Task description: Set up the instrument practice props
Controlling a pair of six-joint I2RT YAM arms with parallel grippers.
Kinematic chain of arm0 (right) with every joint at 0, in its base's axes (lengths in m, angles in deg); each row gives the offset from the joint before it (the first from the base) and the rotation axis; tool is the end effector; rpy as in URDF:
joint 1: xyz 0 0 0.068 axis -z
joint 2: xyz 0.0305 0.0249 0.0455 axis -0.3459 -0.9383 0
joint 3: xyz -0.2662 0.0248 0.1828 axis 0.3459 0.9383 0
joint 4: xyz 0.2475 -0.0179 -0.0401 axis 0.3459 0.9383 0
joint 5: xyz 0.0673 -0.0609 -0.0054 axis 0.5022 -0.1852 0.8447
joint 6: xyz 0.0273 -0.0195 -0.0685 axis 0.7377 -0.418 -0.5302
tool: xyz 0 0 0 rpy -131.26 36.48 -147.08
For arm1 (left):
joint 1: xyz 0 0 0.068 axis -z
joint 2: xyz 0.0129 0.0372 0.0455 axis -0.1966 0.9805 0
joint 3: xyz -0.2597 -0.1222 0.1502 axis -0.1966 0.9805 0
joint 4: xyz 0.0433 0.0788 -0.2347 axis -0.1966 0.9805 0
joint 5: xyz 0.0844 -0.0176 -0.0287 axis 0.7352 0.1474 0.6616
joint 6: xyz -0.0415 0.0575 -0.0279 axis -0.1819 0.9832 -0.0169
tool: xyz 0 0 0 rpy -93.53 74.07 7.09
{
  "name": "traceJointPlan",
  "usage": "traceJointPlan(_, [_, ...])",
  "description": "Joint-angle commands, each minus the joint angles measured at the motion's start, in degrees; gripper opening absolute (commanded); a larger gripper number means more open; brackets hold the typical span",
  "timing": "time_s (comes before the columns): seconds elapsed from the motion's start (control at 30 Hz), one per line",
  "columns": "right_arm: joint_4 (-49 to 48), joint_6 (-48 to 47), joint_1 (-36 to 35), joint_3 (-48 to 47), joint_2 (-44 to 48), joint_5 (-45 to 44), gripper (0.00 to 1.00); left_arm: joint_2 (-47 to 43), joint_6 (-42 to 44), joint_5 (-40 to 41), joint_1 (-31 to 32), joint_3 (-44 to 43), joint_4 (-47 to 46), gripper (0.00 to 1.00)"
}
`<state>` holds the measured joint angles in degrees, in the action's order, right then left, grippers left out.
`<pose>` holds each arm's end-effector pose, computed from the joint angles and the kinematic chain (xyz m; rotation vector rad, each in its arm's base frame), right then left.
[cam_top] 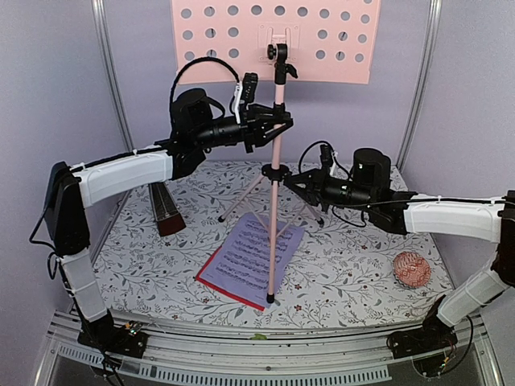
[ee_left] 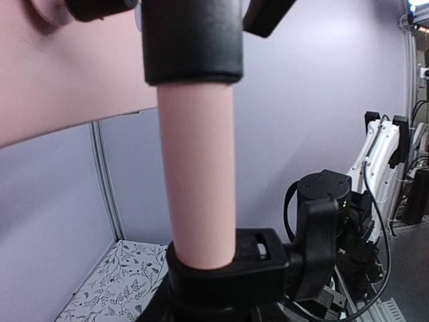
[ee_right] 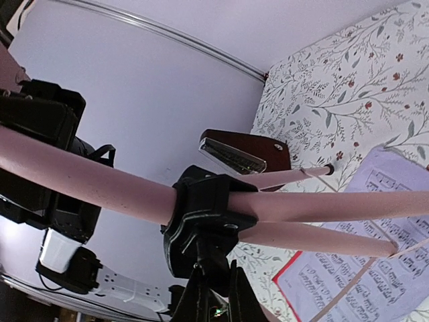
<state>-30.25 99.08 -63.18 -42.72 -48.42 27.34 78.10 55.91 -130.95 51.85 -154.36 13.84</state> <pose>0.2431 0.2558 0.3461 -0.0241 1.9824 1.5373 0.3288 -0.3379 0.4468 1.0093 1.1123 -1.1874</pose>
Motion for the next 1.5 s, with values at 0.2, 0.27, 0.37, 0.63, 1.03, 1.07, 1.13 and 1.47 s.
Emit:
traceJointPlan(0.2, [-6.87,1.70,-2.16,-1.87,2.81,5.18,0.22,-1.78,0.20,1.46,0.99,1.00,-0.82,0.00])
traceJointPlan(0.27, [-2.67,-6.84,-2.06,-2.06,4.45,1.67,0.34,-1.92,0.14,1.46,0.94,1.16,-0.88,0.00])
traceJointPlan(0.37, [1.80,-19.66,-2.06,-1.88,6.22,-4.25,0.43,-2.23,-0.33,1.46,0.68,1.75,-1.60,0.00])
traceJointPlan(0.63, [-1.47,-53.52,-2.07,2.20,9.92,-14.00,0.52,-2.37,-1.01,1.02,0.53,2.64,-2.58,0.00])
traceJointPlan(1.03, [-6.87,-108.74,-2.06,6.81,8.48,-13.36,0.56,-1.94,-1.63,0.75,0.53,2.53,-2.88,0.00])
traceJointPlan(1.07, [-7.24,-112.92,-2.08,7.08,8.10,-13.86,0.56,-1.91,-1.64,0.75,0.53,2.53,-2.92,0.00])
traceJointPlan(1.13, [-8.22,-117.76,-2.14,7.67,7.46,-14.56,0.56,-1.89,-1.72,0.71,0.53,2.53,-3.06,0.00])
traceJointPlan(1.47, [-15.51,-133.05,-3.19,9.39,3.75,-16.58,0.54,-1.41,-2.07,0.41,0.51,2.29,-3.53,0.00])
